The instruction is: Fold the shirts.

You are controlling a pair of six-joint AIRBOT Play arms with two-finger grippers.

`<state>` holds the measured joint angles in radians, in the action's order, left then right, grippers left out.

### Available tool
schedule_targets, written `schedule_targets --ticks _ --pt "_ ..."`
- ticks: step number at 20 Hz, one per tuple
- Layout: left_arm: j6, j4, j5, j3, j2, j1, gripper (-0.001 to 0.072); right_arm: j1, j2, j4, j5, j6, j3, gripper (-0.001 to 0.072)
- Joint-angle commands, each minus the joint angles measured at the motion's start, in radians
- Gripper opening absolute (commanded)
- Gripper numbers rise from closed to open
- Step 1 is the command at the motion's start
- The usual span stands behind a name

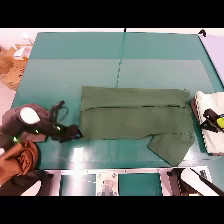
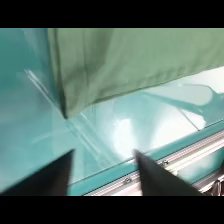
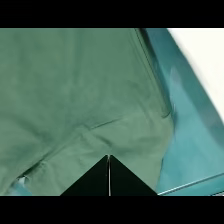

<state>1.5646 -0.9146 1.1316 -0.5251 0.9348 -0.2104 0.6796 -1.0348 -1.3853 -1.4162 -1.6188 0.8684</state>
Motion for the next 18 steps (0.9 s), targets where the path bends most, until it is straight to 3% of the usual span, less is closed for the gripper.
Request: schedule_targets --ticks 1,5,6,9,12,16,18 --pt "0.158 0.032 -0.246 0.147 -0.067 -0.195 0.0563 0.003 0.078 0.065 0.084 -0.027 -0.122 0.0027" --pt "0.247 0.037 -0.455 0.183 -0.066 -0.271 0.0567 0.003 0.076 0.159 0.166 -0.019 -0.132 0.0027" --pt "0.270 0.037 -0.483 0.192 -0.066 -0.271 0.0658 0.003 0.076 0.166 0.179 -0.019 -0.132 0.0027" --pt "0.293 0.092 -0.504 0.203 -0.036 -0.271 0.0665 0.003 0.076 0.174 0.238 -0.019 -0.132 0.0028" --pt "0.242 0.191 -0.553 0.203 0.048 -0.271 0.0664 0.003 0.076 0.187 0.277 -0.019 -0.133 0.0028" --pt "0.115 0.373 -0.723 0.203 0.157 -0.271 0.0659 0.003 0.076 0.209 0.291 -0.019 -0.133 0.0027" --pt "0.077 0.410 -0.759 0.198 0.202 -0.271 0.0311 0.003 0.076 0.219 0.291 -0.019 -0.133 0.0027"
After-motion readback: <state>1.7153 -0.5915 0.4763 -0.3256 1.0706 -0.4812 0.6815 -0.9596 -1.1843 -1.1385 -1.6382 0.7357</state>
